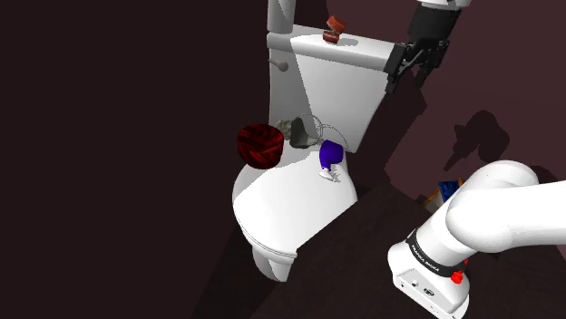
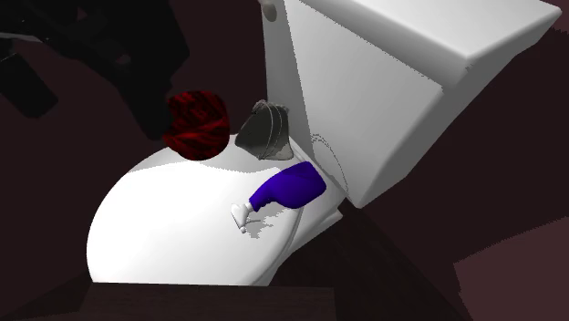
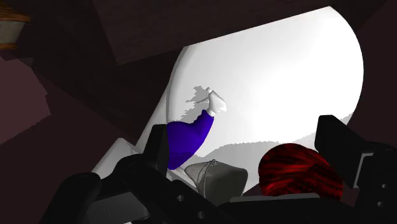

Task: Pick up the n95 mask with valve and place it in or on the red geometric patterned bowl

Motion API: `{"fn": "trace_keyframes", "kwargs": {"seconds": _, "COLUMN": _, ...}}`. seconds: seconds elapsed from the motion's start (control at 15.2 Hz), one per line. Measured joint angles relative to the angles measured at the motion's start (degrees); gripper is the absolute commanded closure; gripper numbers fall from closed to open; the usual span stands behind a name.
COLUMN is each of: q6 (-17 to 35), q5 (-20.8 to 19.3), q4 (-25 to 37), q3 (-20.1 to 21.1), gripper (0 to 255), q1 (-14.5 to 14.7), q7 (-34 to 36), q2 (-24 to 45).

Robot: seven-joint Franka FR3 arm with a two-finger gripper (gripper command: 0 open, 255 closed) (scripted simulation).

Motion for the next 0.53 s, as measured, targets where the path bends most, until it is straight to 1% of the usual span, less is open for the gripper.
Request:
{"fn": "trace_keyframes", "kwargs": {"seconds": 0.07, "q6": 0.0, "q5": 0.0, "q4": 0.0, "q3": 0.0, "gripper": 0, "q1": 0.0, "q7": 0.0, "q2": 0.0}}
{"fn": "trace_keyframes", "kwargs": {"seconds": 0.2, "q6": 2.85, "q5": -0.27, "q4": -1.75, "q3": -0.29, "gripper": 0, "q1": -0.01, "q7": -0.32, "q2": 0.33}}
{"fn": "trace_keyframes", "kwargs": {"seconds": 0.33, "q6": 7.28, "q5": -0.93, "q4": -4.57, "q3": -1.06, "gripper": 0, "q1": -0.14, "q7": -1.13, "q2": 0.64}}
{"fn": "trace_keyframes", "kwargs": {"seconds": 0.4, "q6": 10.3, "q5": -1.44, "q4": -6.36, "q3": -1.73, "gripper": 0, "q1": -0.3, "q7": -1.76, "q2": 1.32}}
{"fn": "trace_keyframes", "kwargs": {"seconds": 0.53, "q6": 15.13, "q5": -2.0, "q4": -8.33, "q3": -2.47, "gripper": 0, "q1": -0.4, "q7": -2.47, "q2": 2.63}}
